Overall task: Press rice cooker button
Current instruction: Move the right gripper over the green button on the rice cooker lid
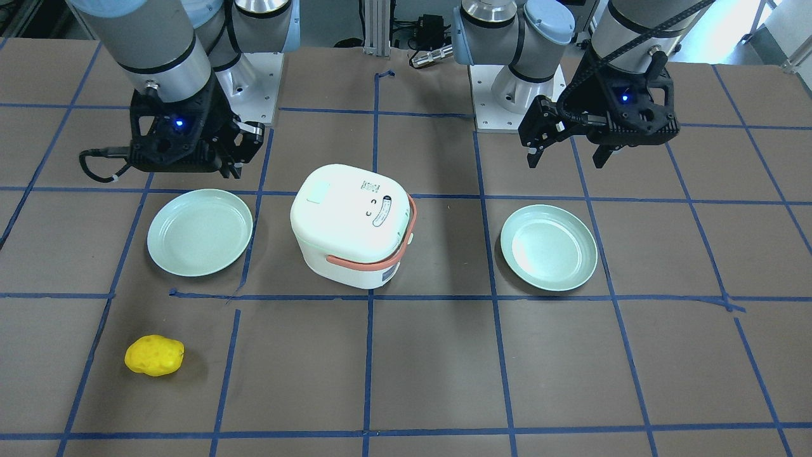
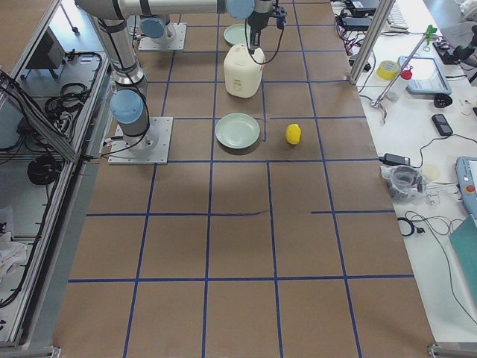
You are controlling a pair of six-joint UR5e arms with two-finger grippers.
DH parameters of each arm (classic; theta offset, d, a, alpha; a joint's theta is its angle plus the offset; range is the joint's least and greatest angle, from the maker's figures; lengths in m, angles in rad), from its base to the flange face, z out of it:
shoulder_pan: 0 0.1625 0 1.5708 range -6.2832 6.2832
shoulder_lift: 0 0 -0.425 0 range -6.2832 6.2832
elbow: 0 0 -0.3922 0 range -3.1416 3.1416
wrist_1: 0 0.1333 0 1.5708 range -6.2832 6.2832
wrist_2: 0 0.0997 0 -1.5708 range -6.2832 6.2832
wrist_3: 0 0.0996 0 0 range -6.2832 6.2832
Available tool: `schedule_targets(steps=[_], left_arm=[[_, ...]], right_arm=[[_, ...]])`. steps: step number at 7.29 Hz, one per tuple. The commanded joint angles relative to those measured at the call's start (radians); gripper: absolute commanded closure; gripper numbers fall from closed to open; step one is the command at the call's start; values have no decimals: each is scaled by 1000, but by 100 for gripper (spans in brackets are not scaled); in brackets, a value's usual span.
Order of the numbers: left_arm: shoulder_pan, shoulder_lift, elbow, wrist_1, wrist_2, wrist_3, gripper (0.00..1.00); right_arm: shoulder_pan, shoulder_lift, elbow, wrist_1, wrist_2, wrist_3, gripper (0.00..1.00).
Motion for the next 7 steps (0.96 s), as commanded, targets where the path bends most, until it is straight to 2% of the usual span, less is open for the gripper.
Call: schedule_targets(steps=[1, 3, 7], left_arm=[[0, 0, -1, 0, 0, 0, 0], [0, 0, 1, 0, 0, 0, 0], [0, 0, 1, 0, 0, 0, 0]], right_arm=[[47, 15, 66, -68, 41, 49, 100], [87, 25, 158, -195, 41, 95, 100], [93, 48, 194, -228, 43, 104, 100]])
